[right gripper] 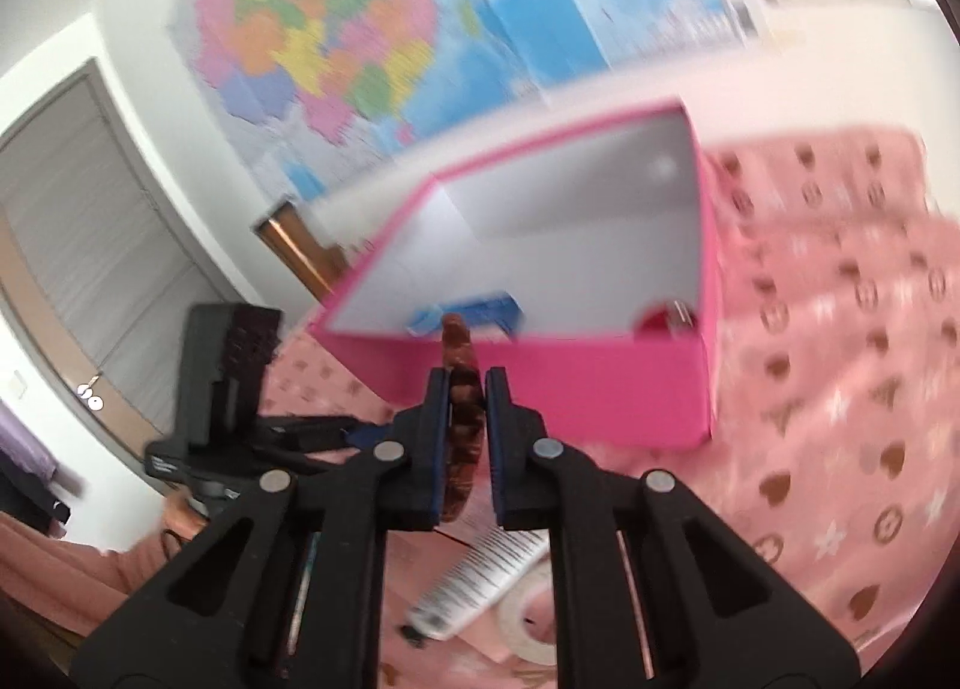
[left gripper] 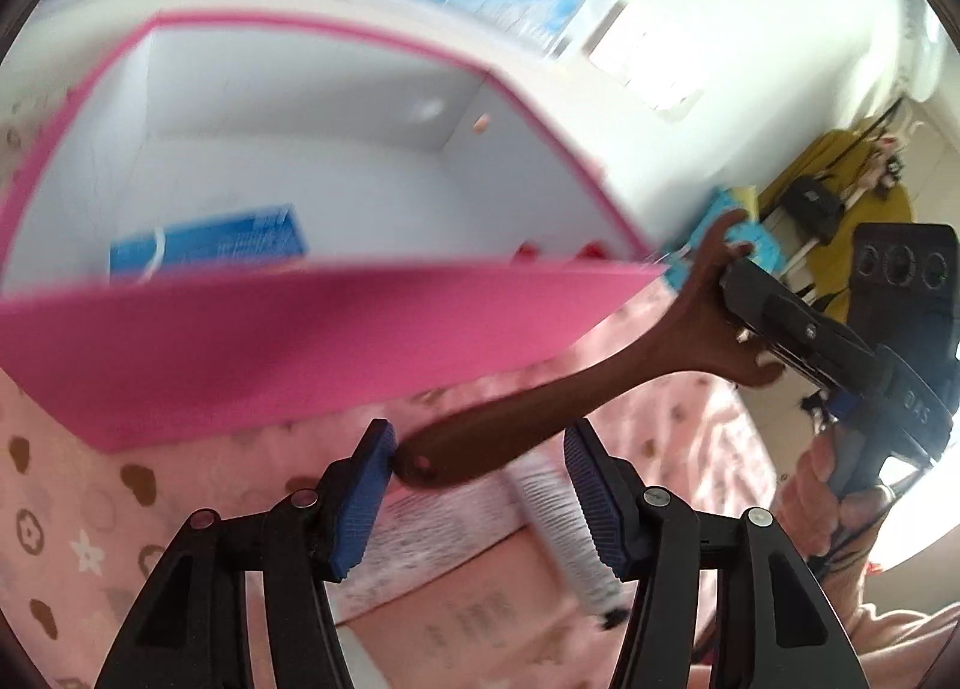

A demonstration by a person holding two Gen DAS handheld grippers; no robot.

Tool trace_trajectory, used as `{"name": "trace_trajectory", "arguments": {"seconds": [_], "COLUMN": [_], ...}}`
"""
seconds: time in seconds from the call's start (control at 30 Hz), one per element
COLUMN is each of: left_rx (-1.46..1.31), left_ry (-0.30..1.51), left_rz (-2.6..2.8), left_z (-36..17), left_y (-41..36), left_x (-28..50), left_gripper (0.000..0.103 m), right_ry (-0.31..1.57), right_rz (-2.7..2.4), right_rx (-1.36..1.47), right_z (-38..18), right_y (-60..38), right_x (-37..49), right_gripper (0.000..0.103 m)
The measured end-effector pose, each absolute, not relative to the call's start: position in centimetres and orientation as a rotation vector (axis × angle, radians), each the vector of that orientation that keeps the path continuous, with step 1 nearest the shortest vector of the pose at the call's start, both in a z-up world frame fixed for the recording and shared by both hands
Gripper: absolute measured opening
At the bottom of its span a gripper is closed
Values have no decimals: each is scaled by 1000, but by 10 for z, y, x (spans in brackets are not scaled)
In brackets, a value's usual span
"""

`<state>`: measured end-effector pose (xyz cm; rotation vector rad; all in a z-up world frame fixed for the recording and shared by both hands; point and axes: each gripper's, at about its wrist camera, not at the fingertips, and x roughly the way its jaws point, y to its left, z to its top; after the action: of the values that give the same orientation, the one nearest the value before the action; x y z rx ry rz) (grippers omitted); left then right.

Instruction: Organize rigid objects

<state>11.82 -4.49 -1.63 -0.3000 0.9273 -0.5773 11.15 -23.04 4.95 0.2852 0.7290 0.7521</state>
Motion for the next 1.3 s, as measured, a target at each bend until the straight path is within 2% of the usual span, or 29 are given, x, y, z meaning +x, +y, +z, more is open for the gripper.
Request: {"name": "trace_trajectory", "arguments": {"seconds": [0.27,0.43,0.57,0.73,0.87,0.97,1.13,1.3], "left_rx": [-220,-140,-81,-113,-129,-135,-134,-120], "left_ry": [759,726,741,824,835,821,795,764], "left_rz": [-580,-527,-473,-473,-471,-464,-475,-493], "left_z": [49,61,53,27,20,24,27,26], "left_y": [-57,-70,-75,-73,-68,-64,-57,-54], "left_x": [124,145,166,188,184,176,158,131], "left_gripper": [59,59,59,59,59,59,60,61], "right_ry": [612,562,588,731,831,791,705,716], "right_rz": [804,797,750,682,600,515,455,500], "right_rx": [279,291,335,346,235,140,111,148], "right_z": [108,129,119,73,45,50,65,62], "right_y": [-227,-225,-233,-235,-224,-224,-241,-260], "right_x": [132,158,185,216,224,218,199,173], "right_gripper": [13,13,13,14,21,39,43,43]}}
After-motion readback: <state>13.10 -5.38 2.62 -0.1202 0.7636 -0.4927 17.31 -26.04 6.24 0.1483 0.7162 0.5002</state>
